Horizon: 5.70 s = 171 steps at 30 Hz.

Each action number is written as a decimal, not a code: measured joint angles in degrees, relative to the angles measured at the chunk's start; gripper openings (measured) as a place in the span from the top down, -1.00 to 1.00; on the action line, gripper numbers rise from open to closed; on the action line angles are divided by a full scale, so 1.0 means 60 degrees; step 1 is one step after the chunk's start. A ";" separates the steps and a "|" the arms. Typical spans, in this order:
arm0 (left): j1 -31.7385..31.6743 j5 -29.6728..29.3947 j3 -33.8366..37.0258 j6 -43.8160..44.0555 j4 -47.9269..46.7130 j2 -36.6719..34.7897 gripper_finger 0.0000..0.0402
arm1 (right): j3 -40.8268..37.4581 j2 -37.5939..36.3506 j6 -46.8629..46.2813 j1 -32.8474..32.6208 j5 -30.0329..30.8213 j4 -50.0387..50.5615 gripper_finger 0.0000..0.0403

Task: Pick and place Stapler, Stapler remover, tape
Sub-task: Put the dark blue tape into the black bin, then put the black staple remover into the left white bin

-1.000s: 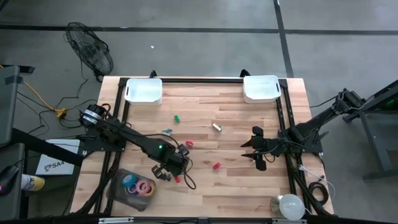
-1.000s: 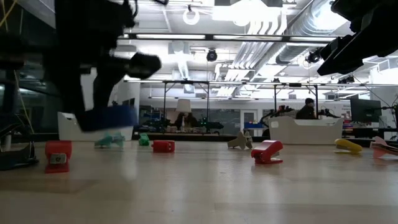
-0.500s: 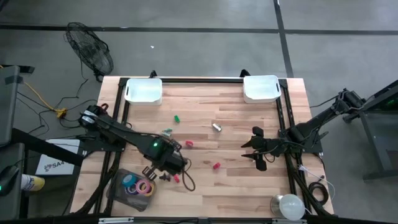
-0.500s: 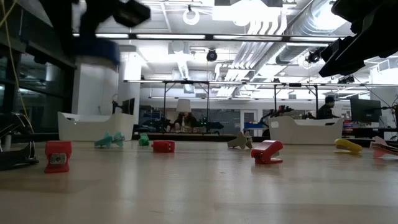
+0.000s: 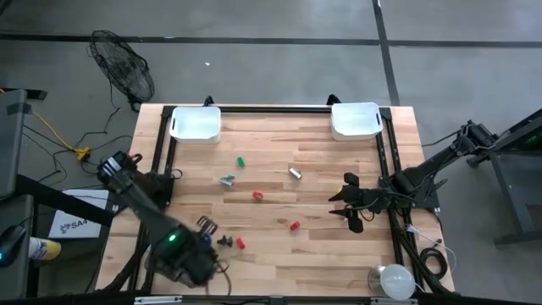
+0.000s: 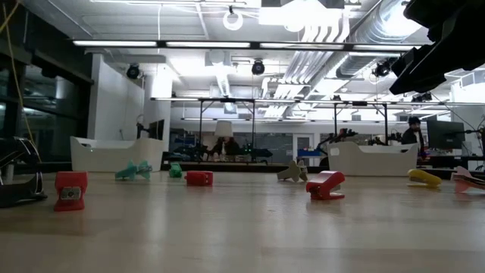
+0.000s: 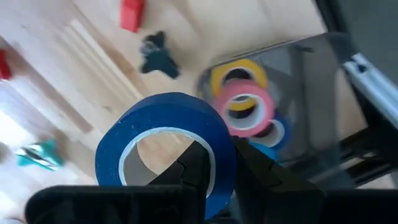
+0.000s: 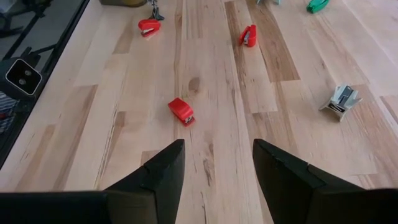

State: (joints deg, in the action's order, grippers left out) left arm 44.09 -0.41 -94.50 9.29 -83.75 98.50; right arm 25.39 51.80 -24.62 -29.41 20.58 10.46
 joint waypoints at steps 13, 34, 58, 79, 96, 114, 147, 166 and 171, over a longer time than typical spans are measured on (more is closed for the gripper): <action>0.2537 -0.1377 0.0004 0.4247 0.0025 0.0251 0.75 | 0.0000 0.0000 -0.0149 0.0000 0.0044 0.0000 0.10; 0.3222 -0.0168 0.0158 0.5564 0.0442 0.1752 0.75 | 0.0000 0.0001 -0.0153 -0.0002 0.0073 -0.0080 0.10; 0.3218 0.0842 0.1479 0.7838 0.1936 0.1763 0.75 | 0.0000 0.0002 -0.0153 0.0000 0.0076 -0.0146 0.10; 0.3211 0.0595 0.1479 0.9022 0.1871 0.1759 0.75 | 0.0000 0.0000 0.0389 -0.0002 0.0075 -0.0226 0.10; 0.3152 0.0499 0.1479 1.2627 0.2516 0.1723 0.75 | 0.0000 0.0002 0.0851 0.0007 0.0055 -0.0725 0.10; 0.2647 -0.0494 0.1479 1.4711 0.2868 0.1723 0.37 | 0.0000 0.0000 0.0350 0.0000 -0.1773 -0.0641 0.10; -0.2373 -0.1240 -0.0664 0.6012 -0.0243 0.1905 -0.01 | -0.0004 0.0000 0.3850 -0.0001 -0.3459 0.0486 0.10; -0.2588 0.1093 0.1662 0.5504 0.2131 0.1898 -0.40 | -0.0004 -0.0002 0.4189 0.0000 -0.4106 0.1558 0.10; -0.2596 0.1608 0.2072 0.5434 0.2887 0.1898 -0.40 | -0.0004 -0.0002 0.4189 -0.0001 -0.4164 0.1577 0.10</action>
State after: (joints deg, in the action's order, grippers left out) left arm 28.51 9.24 -82.07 41.90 -66.43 109.89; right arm 25.36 51.79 0.51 -29.41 -4.40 19.92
